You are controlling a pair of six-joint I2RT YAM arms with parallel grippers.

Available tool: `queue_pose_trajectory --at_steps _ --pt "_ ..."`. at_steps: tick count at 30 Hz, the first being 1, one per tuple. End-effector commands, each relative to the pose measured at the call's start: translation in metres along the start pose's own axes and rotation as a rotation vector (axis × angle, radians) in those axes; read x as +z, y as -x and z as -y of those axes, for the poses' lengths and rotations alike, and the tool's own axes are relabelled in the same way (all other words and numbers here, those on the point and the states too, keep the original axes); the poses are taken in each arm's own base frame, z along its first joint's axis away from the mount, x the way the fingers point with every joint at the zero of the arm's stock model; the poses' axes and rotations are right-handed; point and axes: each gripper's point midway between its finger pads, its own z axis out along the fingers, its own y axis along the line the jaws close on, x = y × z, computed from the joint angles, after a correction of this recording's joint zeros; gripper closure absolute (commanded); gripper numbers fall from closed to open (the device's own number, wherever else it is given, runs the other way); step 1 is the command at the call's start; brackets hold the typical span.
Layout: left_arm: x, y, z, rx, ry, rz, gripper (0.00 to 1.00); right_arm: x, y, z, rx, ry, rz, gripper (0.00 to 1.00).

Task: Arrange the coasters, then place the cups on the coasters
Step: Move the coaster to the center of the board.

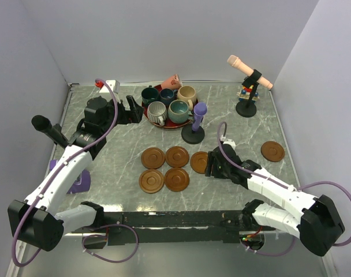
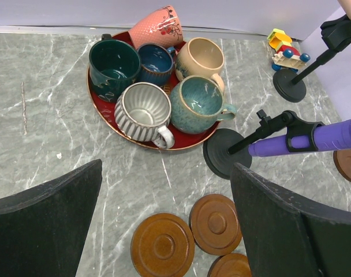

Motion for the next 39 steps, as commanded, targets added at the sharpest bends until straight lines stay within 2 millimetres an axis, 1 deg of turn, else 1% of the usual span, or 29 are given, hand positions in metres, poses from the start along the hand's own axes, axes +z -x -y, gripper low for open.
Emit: queue_pose_trajectory --at_steps 1,3,4,7,13,19,25,39 --pt "0.002 0.009 0.005 0.005 -0.014 0.032 0.03 0.003 -0.012 0.001 -0.006 -0.018 -0.019 0.36" --pt "0.003 0.007 0.005 0.005 -0.013 0.027 0.03 0.008 -0.016 0.003 -0.004 -0.038 -0.034 0.38" --pt "0.003 0.007 0.004 0.005 -0.012 0.026 0.03 0.011 -0.018 0.002 -0.008 -0.041 -0.039 0.41" --pt "0.004 0.007 0.004 0.007 -0.011 0.026 0.03 0.017 -0.019 0.000 -0.022 -0.040 -0.038 0.45" --pt "0.003 0.007 0.005 0.008 -0.011 0.026 0.03 0.032 -0.018 -0.004 -0.050 -0.036 -0.029 0.47" --pt "0.002 0.008 0.004 0.010 -0.009 0.030 0.03 0.048 -0.022 -0.009 -0.042 -0.040 -0.054 0.49" --pt "0.002 0.009 0.006 0.009 -0.016 0.031 0.03 0.056 -0.022 -0.008 -0.057 -0.061 -0.058 0.51" --pt "0.003 0.007 0.005 0.010 -0.015 0.023 0.03 0.068 -0.014 -0.019 -0.113 -0.032 -0.053 0.54"
